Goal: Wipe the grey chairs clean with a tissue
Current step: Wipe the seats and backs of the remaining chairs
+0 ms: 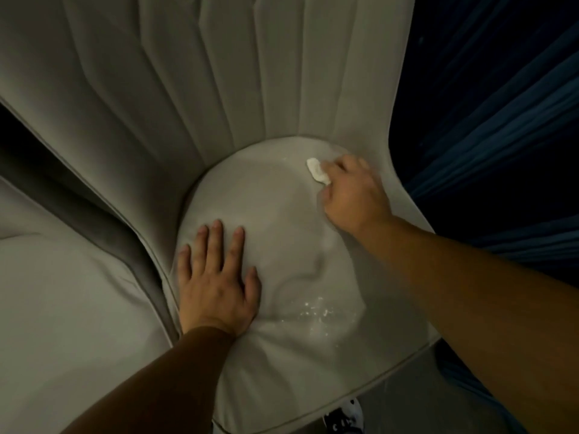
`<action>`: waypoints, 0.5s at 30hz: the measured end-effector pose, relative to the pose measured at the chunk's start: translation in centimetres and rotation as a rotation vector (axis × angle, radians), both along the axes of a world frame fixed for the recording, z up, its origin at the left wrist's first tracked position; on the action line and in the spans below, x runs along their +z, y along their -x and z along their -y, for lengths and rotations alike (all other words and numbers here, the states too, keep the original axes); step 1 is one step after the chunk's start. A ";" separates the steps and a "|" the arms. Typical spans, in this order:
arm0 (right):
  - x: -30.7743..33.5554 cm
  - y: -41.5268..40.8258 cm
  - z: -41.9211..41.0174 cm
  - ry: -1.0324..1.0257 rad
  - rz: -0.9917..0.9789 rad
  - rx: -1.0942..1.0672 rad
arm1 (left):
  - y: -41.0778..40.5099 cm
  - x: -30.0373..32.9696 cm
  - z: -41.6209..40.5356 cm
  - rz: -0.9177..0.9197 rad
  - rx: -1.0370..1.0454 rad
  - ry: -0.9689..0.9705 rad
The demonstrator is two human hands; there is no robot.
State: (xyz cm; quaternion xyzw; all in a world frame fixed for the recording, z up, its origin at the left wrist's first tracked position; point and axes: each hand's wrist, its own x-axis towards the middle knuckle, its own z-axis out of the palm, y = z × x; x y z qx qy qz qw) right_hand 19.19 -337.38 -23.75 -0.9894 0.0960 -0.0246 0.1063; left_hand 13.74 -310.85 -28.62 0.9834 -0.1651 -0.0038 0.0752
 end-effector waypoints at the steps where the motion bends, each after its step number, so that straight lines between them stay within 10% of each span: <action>1: 0.0 0.5 -0.5 0.020 0.037 0.066 | 0.0 -0.1 -0.1 0.000 -0.002 -0.004; 15: -0.9 -9.5 -1.5 -0.070 0.015 0.088 | -0.3 -0.3 0.1 0.004 -0.015 0.024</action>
